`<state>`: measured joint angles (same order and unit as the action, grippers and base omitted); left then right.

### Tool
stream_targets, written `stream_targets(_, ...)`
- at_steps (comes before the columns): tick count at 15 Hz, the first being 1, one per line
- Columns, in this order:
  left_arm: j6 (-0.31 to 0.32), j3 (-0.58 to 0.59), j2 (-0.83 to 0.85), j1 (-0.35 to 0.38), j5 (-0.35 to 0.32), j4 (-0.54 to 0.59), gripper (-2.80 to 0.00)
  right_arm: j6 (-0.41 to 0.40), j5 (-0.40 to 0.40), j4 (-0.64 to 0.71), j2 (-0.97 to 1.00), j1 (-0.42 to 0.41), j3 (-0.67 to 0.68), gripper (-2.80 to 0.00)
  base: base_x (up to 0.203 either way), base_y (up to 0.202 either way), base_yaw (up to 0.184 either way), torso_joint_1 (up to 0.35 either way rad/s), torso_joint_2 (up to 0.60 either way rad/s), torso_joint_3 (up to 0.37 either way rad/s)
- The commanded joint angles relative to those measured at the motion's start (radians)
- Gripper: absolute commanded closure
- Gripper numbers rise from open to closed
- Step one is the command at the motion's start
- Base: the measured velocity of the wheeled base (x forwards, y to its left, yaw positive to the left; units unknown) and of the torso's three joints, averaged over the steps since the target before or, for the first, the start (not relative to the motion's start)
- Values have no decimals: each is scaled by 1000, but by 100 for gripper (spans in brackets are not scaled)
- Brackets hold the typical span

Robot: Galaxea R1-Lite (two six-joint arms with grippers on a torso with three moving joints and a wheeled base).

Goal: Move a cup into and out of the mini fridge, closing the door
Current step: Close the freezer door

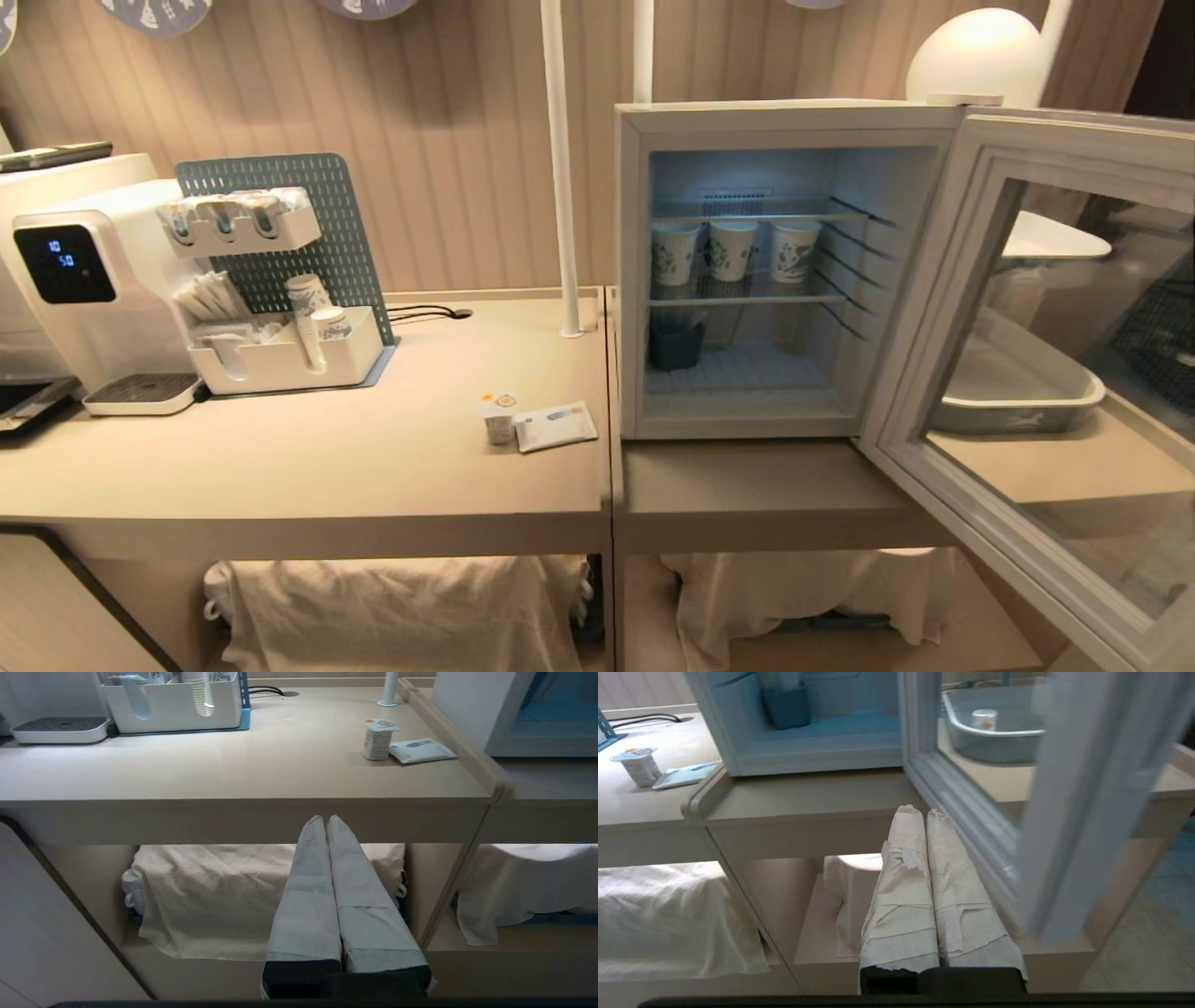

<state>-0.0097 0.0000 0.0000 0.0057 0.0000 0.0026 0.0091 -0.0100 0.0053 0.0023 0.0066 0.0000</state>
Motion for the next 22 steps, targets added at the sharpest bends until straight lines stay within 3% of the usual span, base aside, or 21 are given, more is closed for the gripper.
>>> stream_targets(1, -1, 1, 0, 0, 0, 0, 0, 0, -1, 0, 2, 0, 2, 0, 0, -194, 1, 5, -2, 3)
stream_targets(18, -1, 2, 0, 0, 0, 0, 0, -1, -1, -1, 2, 0, 1, 0, 0, -194, -1, 1, 4, 3)
stream_targets(22, -1, 1, 0, 0, 0, 0, 0, 0, -1, 12, 2, 0, -4, 0, 0, -64, 0, 1, -1, 2)
